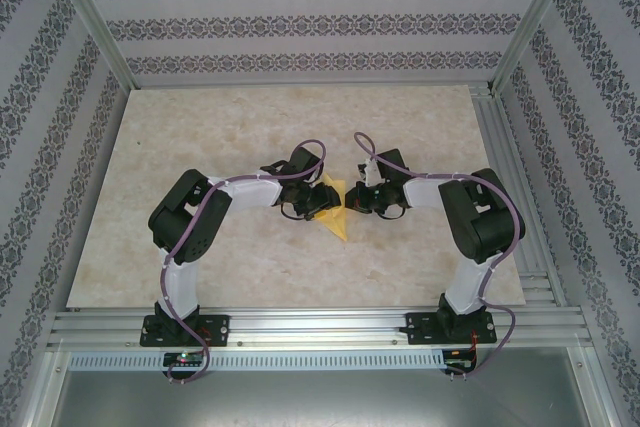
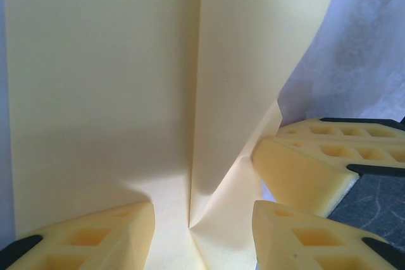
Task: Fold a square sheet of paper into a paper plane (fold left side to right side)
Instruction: Fourth fold the wing at the center of the table.
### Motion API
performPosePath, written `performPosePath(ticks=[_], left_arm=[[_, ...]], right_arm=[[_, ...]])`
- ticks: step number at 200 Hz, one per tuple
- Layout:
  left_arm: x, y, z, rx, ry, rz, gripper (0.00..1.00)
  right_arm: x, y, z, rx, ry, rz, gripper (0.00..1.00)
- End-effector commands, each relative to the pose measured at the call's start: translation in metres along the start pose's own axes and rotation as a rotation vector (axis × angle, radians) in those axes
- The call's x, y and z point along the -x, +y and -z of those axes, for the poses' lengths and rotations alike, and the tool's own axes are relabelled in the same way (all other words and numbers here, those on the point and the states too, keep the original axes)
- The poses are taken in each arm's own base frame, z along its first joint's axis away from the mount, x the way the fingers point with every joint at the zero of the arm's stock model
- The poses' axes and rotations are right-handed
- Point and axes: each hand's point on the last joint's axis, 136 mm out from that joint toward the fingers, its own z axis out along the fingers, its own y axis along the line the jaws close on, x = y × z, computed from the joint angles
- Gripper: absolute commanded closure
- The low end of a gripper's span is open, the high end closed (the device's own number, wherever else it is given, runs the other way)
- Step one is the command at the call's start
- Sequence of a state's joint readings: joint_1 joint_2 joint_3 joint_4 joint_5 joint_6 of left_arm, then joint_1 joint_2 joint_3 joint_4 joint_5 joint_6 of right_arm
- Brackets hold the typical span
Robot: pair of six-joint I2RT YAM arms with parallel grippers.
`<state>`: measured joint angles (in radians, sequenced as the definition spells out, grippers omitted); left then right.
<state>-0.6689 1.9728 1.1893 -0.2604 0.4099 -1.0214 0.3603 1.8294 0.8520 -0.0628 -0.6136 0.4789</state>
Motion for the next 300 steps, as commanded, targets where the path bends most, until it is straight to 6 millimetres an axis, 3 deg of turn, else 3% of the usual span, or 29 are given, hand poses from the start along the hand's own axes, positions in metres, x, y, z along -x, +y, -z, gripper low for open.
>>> performPosePath(ticks=[1, 73, 105, 135, 181, 300], left_arm=[[-0.028, 0.056, -0.02, 0.175, 0.077, 0.021, 0.51], [-0.014, 0.006, 0.026, 0.056, 0.007, -0.055, 0.51], [-0.01, -0.014, 0.043, 0.0, -0.018, -0.087, 0.61], [-0.014, -0.028, 0.03, -0.087, 0.026, -0.088, 0.72], [-0.012, -0.035, 0.01, -0.125, 0.057, -0.082, 0.79], [-0.005, -0.022, -0.017, -0.087, 0.067, -0.058, 0.81]], right_arm=[[-0.012, -0.016, -0.007, -0.078, 0.046, 0.005, 0.98], [-0.027, -0.031, -0.009, -0.124, 0.081, -0.009, 0.98], [-0.025, -0.029, -0.009, -0.123, 0.076, 0.001, 0.97], [-0.025, -0.027, -0.008, -0.124, 0.077, 0.01, 0.98], [-0.027, -0.028, -0.009, -0.13, 0.082, 0.012, 0.98], [-0.028, -0.025, -0.009, -0.134, 0.087, 0.017, 0.97]])
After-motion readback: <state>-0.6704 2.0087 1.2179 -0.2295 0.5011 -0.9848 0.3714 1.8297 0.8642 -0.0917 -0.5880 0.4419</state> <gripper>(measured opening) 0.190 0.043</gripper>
